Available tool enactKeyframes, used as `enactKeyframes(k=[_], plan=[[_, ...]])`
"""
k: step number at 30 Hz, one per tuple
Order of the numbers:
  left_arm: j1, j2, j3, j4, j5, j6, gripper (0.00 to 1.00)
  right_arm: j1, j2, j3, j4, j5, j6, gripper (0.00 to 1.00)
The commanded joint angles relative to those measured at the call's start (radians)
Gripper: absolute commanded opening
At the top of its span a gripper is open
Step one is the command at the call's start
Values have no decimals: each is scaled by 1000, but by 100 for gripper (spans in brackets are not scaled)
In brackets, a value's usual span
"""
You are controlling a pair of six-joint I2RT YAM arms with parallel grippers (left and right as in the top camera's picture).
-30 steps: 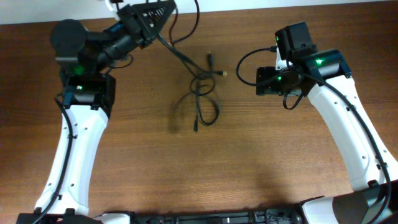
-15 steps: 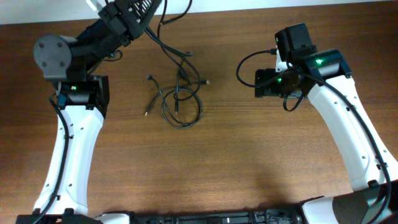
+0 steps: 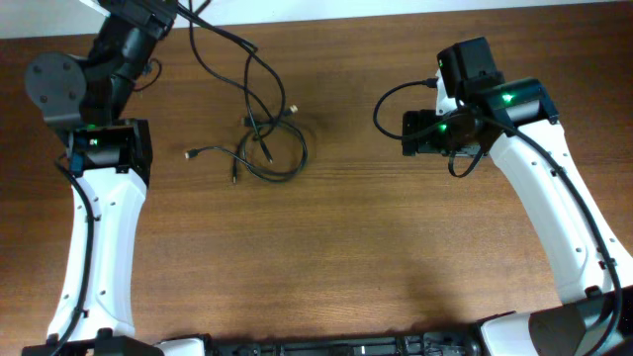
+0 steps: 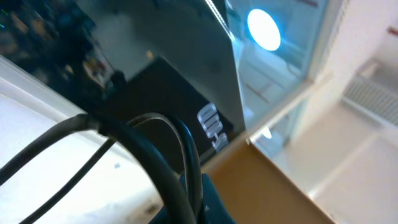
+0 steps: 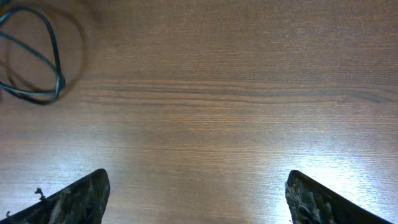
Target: Untangle cables
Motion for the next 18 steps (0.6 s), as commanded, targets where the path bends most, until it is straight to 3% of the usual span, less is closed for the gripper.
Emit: enactKeyframes(k=[1,2,4,7,10,12,18], plan=[[6,-22,11,-91,-197,88,5,5,3,6,6,-6,2,88],[6,-22,11,-201,-264,98,11,5,3,6,6,-6,2,88],[6,-22,11,-394,-386,118,12,5,3,6,6,-6,2,89],[6,-22,11,-689,-636,192,43,5,3,6,7,-6,2,90],[6,-22,11,-884,-808,243,54,5,3,6,11,-6,2,93],[6,-22,11,-970,-883,354,67,5,3,6,26,-6,2,93],[6,-22,11,-1212,-1062,555,78,5,3,6,63,-43,0,96]])
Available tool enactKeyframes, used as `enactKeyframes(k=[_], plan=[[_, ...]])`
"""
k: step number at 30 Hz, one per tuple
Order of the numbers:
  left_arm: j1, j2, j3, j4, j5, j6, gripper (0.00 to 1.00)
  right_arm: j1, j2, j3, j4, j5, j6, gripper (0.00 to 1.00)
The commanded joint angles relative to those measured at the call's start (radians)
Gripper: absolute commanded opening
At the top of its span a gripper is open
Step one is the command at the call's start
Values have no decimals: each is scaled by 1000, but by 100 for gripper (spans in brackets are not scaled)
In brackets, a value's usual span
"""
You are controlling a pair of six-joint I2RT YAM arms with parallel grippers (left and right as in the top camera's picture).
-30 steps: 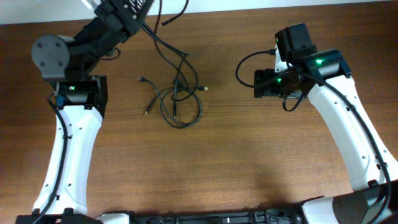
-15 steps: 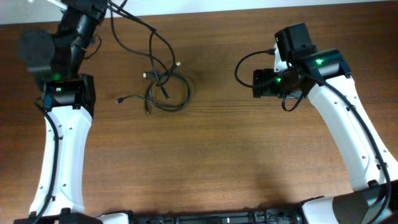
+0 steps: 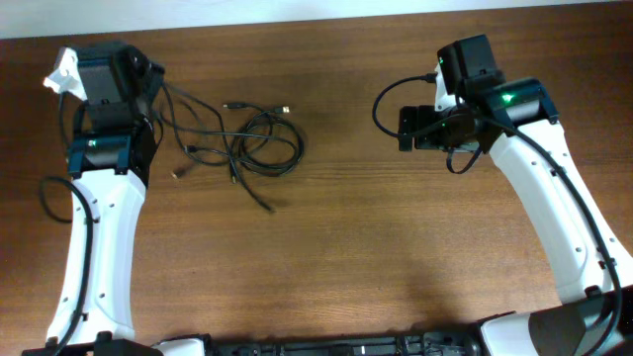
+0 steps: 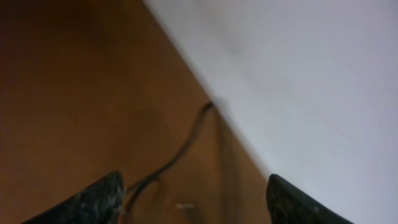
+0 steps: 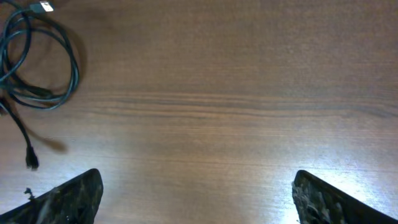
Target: Untangle cables
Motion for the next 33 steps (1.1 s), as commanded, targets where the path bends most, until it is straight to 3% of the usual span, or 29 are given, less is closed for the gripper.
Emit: enactKeyframes(k=[1,4,7,15,26,33], plan=[[5,-15,6,-129,-118,160,87,5,2,6,29,-59,-19,97],[5,-15,6,-226,-101,216,99,5,2,6,69,-171,-122,97],[5,-15,6,-305,-101,222,99,6,4,6,121,-279,-209,97],[5,-15,6,-420,-84,222,99,74,109,6,251,-355,-211,98],[5,-15,6,-534,-40,221,99,312,381,6,691,-354,-211,98],[5,-15,6,-561,-40,222,99,382,520,6,863,-354,-211,98]])
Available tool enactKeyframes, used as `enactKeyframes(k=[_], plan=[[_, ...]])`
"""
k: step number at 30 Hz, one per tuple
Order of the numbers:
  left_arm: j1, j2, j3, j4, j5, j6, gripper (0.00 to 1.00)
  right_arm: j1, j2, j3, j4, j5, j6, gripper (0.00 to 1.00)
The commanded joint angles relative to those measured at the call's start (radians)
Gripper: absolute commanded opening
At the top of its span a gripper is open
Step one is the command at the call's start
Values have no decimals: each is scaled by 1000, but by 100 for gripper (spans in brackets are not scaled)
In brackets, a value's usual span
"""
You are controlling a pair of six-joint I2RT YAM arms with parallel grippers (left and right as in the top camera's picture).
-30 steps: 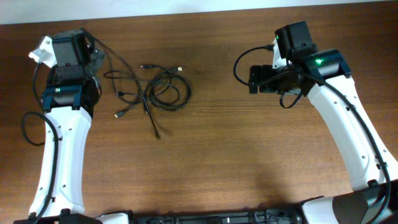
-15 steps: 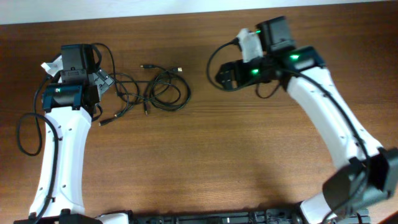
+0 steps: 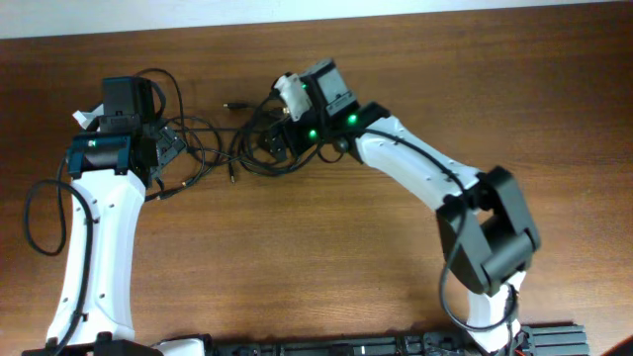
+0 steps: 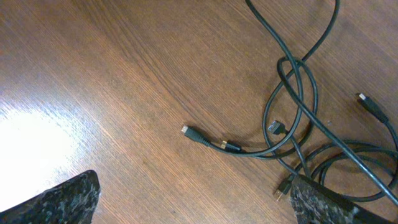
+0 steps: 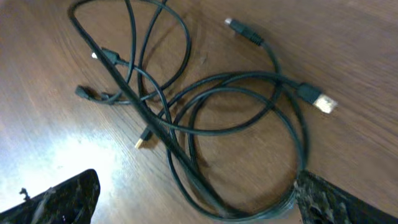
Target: Untangle cables
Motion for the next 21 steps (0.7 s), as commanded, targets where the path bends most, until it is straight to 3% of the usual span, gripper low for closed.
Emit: enactKeyframes(k=[1,5,7,8,15,21], plan=[[5,-15,6,-3,1,12,99,37,65,6,44,-6,-5,97],[5,-15,6,-3,1,12,99,77,129,6,107,-6,-10,79],[5,-15,6,-9,1,12,99,89,159,6,135,-6,-48,47],[5,-15,6,-15,1,12,99,94,171,6,136,-5,-49,4],[5,-15,6,-25,1,12,99,37,121,7,-61,-5,4,4],[5,-15,6,-25,1,12,99,-77,-119,9,-299,-5,4,4]])
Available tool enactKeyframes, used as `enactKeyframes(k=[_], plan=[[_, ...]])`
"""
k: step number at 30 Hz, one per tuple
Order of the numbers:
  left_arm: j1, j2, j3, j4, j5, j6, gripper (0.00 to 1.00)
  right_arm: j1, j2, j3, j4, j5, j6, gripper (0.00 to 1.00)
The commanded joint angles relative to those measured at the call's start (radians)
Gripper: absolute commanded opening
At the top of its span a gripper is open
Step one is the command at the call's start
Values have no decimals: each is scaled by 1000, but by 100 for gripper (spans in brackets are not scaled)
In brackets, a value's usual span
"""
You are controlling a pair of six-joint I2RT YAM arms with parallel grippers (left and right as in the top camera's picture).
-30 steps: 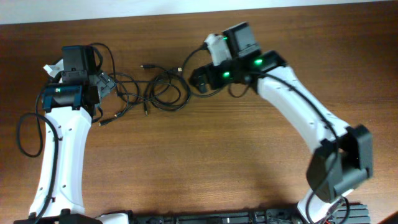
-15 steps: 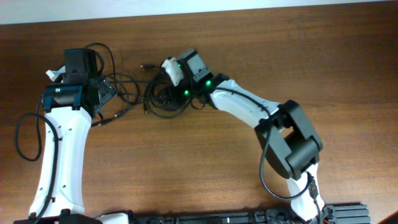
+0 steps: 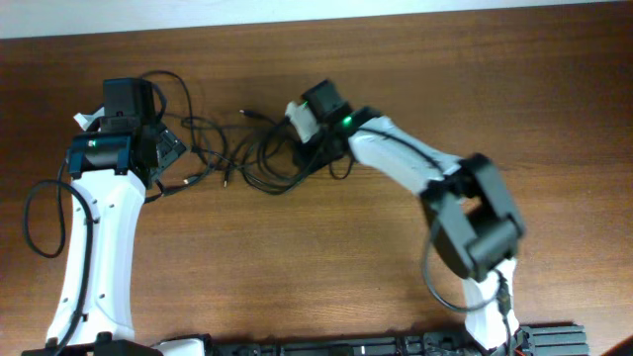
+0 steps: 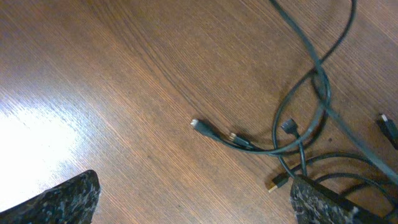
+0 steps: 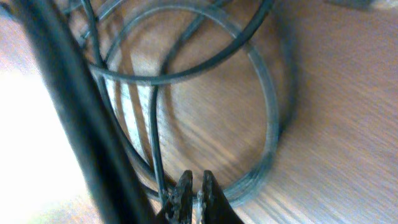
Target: Untangle cables
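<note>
Thin black cables (image 3: 259, 158) lie tangled on the wooden table (image 3: 326, 267), with loops in the middle and loose plug ends trailing left. My right gripper (image 3: 303, 148) reaches in from the right. In the right wrist view it (image 5: 194, 186) is shut on a strand of the coiled loop (image 5: 268, 134), with the picture blurred. My left gripper (image 3: 166, 148) hovers open at the tangle's left side. Its fingers (image 4: 62, 199) frame bare wood, with a small plug (image 4: 200, 124) and a USB plug (image 4: 275, 184) ahead of it.
The table's back edge (image 3: 396, 22) meets a white wall just behind the tangle. The left arm's own black lead (image 3: 35, 222) hangs in a loop at the far left. The arm bases (image 3: 326, 346) line the front edge.
My right gripper was wide open above the coil; now it is low at the coil and shut on a strand. The tangle has shifted slightly. The left gripper stays open in about the same place.
First my left gripper was raised at the back left with cable in it, and the right waited open far to the right. Then the cables lay spread on the table and the left was open. Later the right hovered open over the coil, and now grips it.
</note>
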Motion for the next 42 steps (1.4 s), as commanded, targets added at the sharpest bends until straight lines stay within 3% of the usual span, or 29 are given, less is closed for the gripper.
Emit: enactKeyframes(k=[1,9,15,19,22,28,37,42], plan=[[5,-15,6,-2,1,12,99,-55,-225,9,-73,-5,8,4],[5,-15,6,-2,1,12,99,-90,-601,9,-105,37,9,4],[5,-15,6,-2,25,12,99,-90,-752,9,-92,81,61,4],[5,-15,6,-1,151,16,99,-90,-791,9,-48,81,77,4],[5,-15,6,12,324,146,99,-90,-798,10,31,79,135,4],[5,-15,6,22,645,261,99,-90,-798,26,183,23,211,4],[-3,-15,6,99,897,271,99,-89,-798,106,206,-10,219,4],[-127,-2,6,237,897,270,99,-89,-798,106,267,-85,249,4]])
